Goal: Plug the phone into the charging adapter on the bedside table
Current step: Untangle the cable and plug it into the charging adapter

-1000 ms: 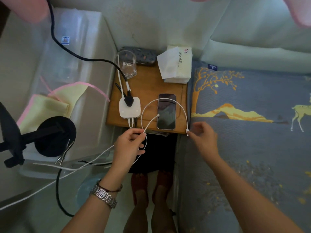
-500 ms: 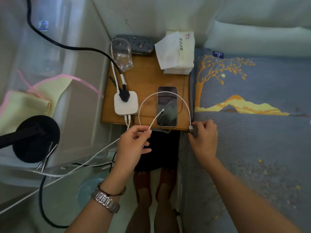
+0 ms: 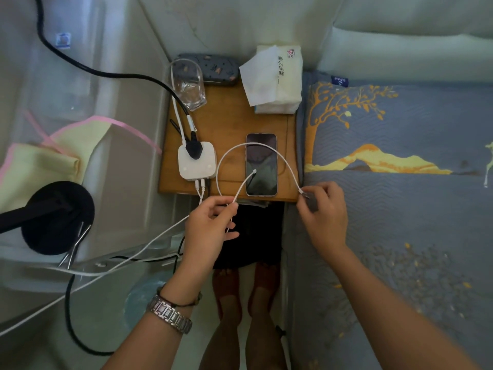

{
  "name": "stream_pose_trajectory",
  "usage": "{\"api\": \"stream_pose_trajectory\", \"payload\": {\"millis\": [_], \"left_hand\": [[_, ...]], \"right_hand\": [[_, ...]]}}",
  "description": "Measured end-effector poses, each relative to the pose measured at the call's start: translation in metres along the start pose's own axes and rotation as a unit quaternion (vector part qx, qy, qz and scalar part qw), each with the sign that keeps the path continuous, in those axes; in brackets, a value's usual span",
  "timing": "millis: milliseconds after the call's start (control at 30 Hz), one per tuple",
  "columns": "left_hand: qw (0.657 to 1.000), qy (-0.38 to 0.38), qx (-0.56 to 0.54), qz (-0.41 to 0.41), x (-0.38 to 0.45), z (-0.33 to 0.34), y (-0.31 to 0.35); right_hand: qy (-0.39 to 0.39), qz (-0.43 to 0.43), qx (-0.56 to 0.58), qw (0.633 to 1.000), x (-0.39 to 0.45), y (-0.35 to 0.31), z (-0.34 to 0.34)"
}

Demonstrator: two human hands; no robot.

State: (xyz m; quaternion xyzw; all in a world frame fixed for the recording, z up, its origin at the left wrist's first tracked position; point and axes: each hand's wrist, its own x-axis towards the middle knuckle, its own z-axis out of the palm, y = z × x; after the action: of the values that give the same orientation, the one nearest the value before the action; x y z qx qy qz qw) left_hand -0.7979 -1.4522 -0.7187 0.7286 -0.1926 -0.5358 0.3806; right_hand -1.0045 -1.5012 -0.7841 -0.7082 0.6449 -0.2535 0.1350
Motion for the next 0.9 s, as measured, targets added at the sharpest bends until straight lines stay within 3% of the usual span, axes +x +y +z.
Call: {"api": "stream_pose_trajectory", "payload": {"millis": [200, 367, 567, 767, 900], "left_hand": [[1.0, 0.009, -0.007, 0.0, -0.008, -0.005, 0.004], [1.0, 0.008, -0.028, 0.003, -0.019, -0.014, 0.005], [0.997, 0.01, -0.079, 0.001, -0.037, -0.025, 0.013], [0.996, -0.056, -0.076, 0.006, -0.055, -0.021, 0.017], [0.994, -0.089, -0.064, 0.0, -0.056, -0.022, 0.009]], "right_hand": [[0.028, 0.028, 0.181, 0.983, 0.013, -0.03, -0.021], [0.013, 0.147, 0.403, 0.903, 0.022, -0.068, -0.049], [-0.053, 0.156, 0.497, 0.852, 0.02, -0.112, -0.071], [-0.162, 0.191, 0.53, 0.81, -0.002, -0.144, -0.067], [-0.167, 0.221, 0.536, 0.798, -0.009, -0.153, -0.052]]}}
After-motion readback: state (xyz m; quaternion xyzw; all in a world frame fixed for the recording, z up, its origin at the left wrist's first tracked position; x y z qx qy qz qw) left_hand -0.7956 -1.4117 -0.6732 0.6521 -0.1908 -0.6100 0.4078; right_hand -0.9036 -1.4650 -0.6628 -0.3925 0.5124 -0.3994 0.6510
